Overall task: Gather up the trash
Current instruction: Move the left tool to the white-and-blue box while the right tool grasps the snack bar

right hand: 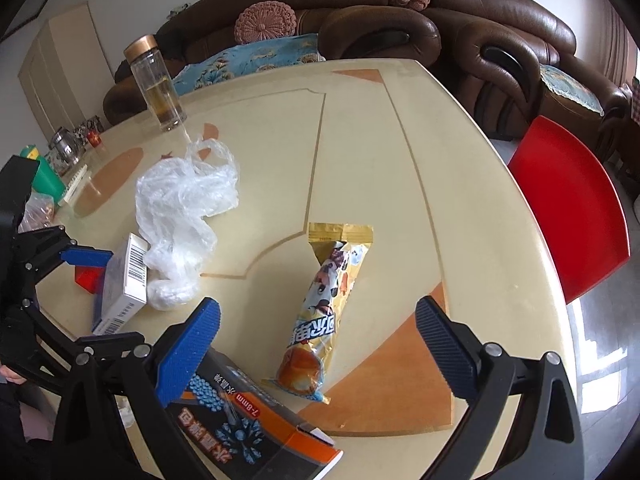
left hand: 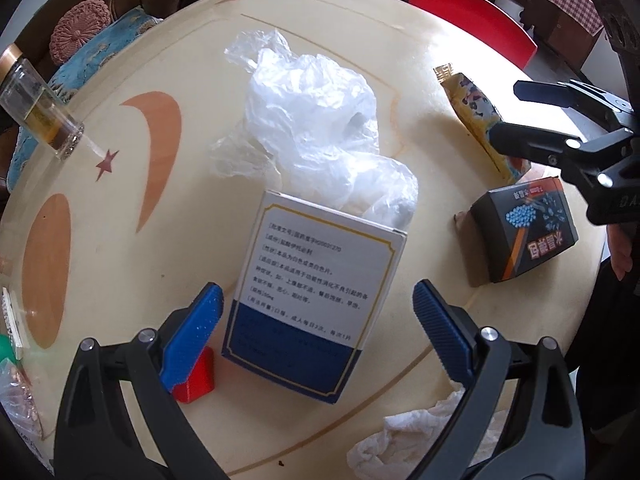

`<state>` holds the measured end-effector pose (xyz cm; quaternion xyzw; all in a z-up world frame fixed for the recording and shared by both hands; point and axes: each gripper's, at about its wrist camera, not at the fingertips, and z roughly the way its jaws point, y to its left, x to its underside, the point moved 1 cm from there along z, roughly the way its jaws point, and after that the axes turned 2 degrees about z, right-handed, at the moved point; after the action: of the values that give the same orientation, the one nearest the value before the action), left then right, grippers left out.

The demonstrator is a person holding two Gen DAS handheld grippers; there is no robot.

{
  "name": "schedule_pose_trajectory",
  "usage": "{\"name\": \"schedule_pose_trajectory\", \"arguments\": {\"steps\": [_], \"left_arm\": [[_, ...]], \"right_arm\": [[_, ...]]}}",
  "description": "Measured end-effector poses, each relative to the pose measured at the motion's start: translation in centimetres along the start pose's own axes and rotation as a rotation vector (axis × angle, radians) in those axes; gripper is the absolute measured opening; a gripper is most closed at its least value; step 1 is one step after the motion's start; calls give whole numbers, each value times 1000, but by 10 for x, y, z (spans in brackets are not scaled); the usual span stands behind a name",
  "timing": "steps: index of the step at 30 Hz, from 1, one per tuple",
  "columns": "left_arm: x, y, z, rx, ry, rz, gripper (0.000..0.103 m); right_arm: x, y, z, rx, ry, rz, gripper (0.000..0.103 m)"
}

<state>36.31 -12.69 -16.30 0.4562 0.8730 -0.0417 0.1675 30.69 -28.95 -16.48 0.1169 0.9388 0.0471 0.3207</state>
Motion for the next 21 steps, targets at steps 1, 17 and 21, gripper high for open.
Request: {"name": "schedule_pose_trajectory", "arguments": {"steps": [1, 17, 21], "left_arm": [[0, -1, 1, 6, 3, 2, 93], [-1, 10, 16, 55, 17, 4, 93], [-1, 15, 18, 59, 8, 7, 93]], "right_arm": [[0, 1, 2, 5, 4, -5, 96], [9, 5, 25, 62, 51, -43, 76], [11, 9, 25, 106, 39, -77, 68]]}}
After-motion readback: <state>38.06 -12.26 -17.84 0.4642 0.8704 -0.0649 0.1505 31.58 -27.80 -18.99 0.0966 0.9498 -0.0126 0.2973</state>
